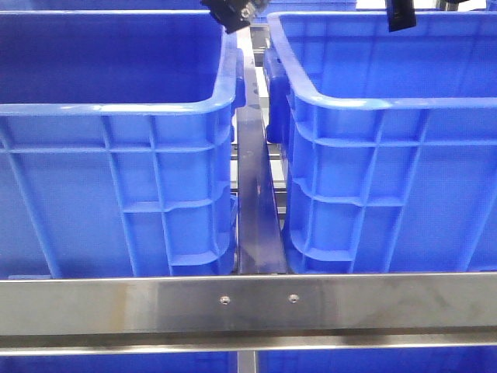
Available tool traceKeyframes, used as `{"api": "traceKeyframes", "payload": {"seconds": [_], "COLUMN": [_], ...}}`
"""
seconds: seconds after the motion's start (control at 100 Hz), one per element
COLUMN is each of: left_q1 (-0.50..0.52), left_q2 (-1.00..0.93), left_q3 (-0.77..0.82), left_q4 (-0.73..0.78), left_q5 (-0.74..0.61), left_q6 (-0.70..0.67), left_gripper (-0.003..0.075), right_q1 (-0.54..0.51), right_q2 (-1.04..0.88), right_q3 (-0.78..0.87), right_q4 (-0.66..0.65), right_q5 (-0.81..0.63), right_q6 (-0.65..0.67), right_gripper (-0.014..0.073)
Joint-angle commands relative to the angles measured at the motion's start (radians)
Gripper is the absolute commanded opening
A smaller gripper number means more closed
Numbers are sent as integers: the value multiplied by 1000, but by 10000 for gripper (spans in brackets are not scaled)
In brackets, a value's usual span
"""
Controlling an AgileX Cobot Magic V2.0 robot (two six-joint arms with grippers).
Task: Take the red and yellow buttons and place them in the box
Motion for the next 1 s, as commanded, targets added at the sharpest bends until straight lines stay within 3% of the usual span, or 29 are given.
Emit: {"api": "traceKeyframes", "payload": {"seconds": [0.0, 0.07, 0.28, 0.48, 0.66, 0.99], "left_q1": [-8, -8, -8, -8, -8, -8], "left_q2": [-42, -42, -42, -42, -42, -42], "left_q3": [-29, -29, -29, -29, -29, -29], "left_q4": [-51, -51, -51, -51, -51, -51], "left_q5": [-19, -12, -6, 19, 31, 34], "left_q6": [-3, -3, -3, -3, -5, -5], "left_gripper": [645, 696, 691, 691, 691, 691], "right_q1": [-11, -36, -189, -327, -350, -281], "right_q2": [-33, -36, -53, -53, -51, 4], "right_q3": [-34, -34, -34, -34, -34, -50], "right_q4": [70, 67, 34, 34, 32, 32], "right_q5": [46, 51, 103, 69, -122, -471], "right_q6": [-22, -39, -50, -188, -352, -704], "right_gripper": [239, 239, 239, 234, 234, 234]}}
